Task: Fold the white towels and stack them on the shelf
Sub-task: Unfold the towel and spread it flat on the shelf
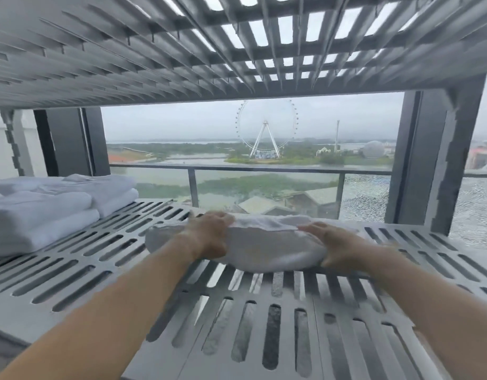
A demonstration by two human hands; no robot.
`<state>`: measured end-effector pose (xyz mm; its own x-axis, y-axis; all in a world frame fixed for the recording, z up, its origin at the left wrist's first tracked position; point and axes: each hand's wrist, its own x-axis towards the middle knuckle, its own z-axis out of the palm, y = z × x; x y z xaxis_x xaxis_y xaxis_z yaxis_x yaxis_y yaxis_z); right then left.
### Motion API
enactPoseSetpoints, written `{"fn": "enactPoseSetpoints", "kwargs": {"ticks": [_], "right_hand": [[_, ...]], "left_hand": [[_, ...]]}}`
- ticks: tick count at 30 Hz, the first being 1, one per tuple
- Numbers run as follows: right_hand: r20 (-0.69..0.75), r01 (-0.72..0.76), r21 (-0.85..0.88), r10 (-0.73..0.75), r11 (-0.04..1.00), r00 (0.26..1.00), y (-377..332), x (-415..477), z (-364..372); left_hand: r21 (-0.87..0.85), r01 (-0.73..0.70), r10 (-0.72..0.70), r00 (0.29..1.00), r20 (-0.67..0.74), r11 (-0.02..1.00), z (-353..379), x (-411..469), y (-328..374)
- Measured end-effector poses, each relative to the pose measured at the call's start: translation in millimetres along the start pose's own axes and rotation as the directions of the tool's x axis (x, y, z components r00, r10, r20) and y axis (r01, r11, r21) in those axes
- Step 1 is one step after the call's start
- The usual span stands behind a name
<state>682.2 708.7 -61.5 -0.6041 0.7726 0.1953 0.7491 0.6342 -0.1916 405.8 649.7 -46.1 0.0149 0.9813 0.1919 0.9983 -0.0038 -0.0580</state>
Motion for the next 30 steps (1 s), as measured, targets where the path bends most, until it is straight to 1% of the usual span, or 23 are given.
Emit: {"fn": "enactPoseSetpoints", "kwargs": {"ticks": [1,2,4,6,9,10,12,14,19,22,25,26,28,30], "right_hand": [[0.014,0.013,0.048,-0.014,0.999,1.000,2,-2,4],[0.014,0.037,0.080,-0.038,0.996,0.999,2,-2,8],[-0.009,0.086,0.102,-0.086,0.991,0.996,-3,1,15],[-0.038,0.091,0.090,-0.088,0.992,0.995,-11,4,26],[-0.085,0.079,-0.014,-0.080,0.997,0.993,-17,4,40],[-0.113,0.084,-0.023,-0.086,0.996,0.990,-17,3,42],[-0.178,0.099,0.043,-0.090,0.994,0.980,-17,0,39],[-0.203,0.110,0.106,-0.087,0.988,0.975,-18,-1,34],[-0.152,0.111,-0.015,-0.112,0.994,0.982,-25,-1,24],[-0.187,0.150,-0.082,-0.163,0.985,0.969,-24,-2,15],[-0.240,0.179,-0.071,-0.191,0.981,0.952,-19,-5,9],[-0.262,0.181,-0.063,-0.191,0.981,0.946,-17,-6,10],[-0.301,0.203,-0.072,-0.215,0.977,0.929,-14,-11,18],[-0.343,0.274,-0.068,-0.280,0.959,0.896,-11,-19,30]], "left_hand": [[-0.047,-0.036,0.036,0.999,-0.017,0.998,4,-1,9],[-0.041,-0.078,0.078,0.997,-0.023,0.996,7,-1,18],[0.068,-0.125,0.126,0.992,-0.001,0.990,17,-1,35],[0.127,-0.102,0.103,0.995,-0.002,0.987,29,0,47],[0.061,-0.030,0.033,0.998,-0.048,0.998,38,-2,51],[0.043,-0.017,0.019,0.998,-0.054,0.999,39,-3,51],[0.013,-0.003,0.004,0.998,-0.070,1.000,38,-5,51],[-0.025,0.013,-0.015,0.996,-0.092,1.000,37,-8,54],[-0.108,-0.038,0.020,0.986,-0.165,0.993,34,-24,58],[-0.178,-0.061,0.030,0.984,-0.175,0.982,29,-35,64],[-0.227,-0.061,0.014,0.979,-0.205,0.972,24,-46,71],[-0.209,-0.052,0.003,0.974,-0.228,0.977,24,-49,73],[-0.098,-0.030,-0.002,0.952,-0.306,0.995,29,-55,77],[-0.029,-0.018,0.006,0.923,-0.384,0.999,38,-61,81]]}}
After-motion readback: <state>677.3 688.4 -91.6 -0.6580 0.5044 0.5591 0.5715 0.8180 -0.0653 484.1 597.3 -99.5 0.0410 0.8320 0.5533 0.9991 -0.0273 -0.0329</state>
